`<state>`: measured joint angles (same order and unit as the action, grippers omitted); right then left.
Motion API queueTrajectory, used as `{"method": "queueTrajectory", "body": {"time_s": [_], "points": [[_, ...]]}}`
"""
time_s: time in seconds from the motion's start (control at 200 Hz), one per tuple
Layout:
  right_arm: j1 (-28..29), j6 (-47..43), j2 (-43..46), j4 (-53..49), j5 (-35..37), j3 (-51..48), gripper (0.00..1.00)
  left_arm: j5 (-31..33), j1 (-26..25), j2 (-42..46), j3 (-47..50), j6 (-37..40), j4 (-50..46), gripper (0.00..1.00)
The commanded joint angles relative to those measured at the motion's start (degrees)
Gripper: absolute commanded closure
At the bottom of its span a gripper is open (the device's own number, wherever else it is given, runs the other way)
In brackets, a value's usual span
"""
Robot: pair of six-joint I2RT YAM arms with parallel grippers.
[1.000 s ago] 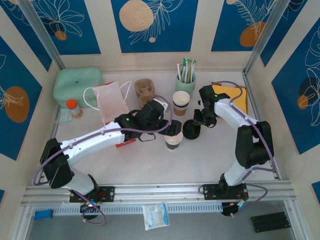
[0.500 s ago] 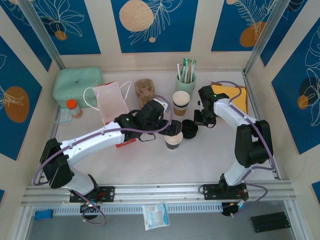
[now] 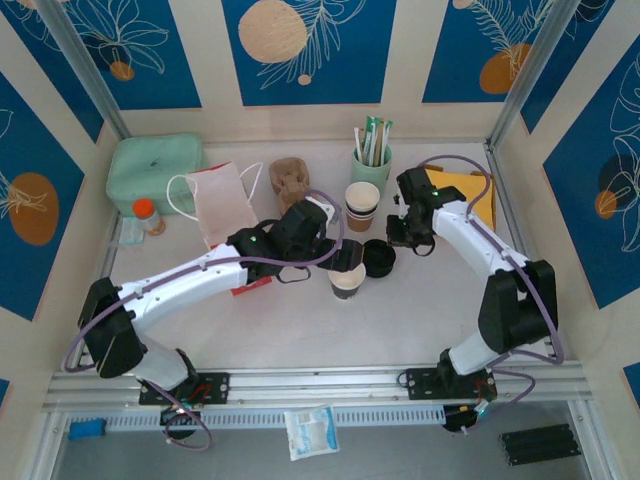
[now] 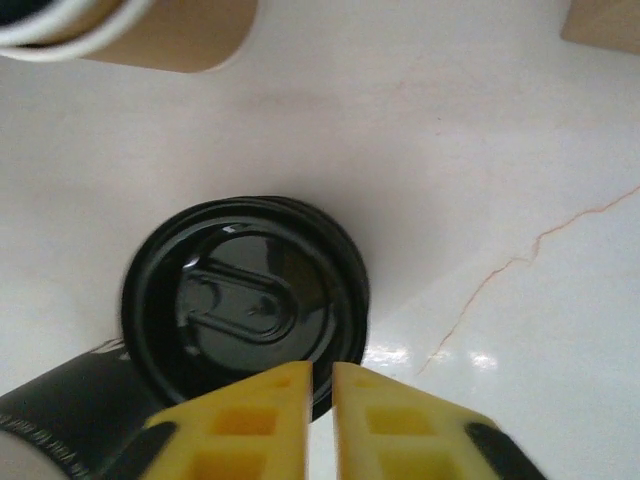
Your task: Pack the takeout coffee
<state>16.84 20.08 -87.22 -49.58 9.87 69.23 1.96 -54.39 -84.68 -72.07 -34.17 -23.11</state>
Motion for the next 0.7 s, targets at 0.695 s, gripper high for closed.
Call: {"method": "queueTrajectory", "body": {"time_s": [0.695], "points": [[9.3,0.3,-12.1,1.0,0.7,4.0,0.47,0.9,0.0,1.5,-2.3,0.4,-0.7,0.01]]}}
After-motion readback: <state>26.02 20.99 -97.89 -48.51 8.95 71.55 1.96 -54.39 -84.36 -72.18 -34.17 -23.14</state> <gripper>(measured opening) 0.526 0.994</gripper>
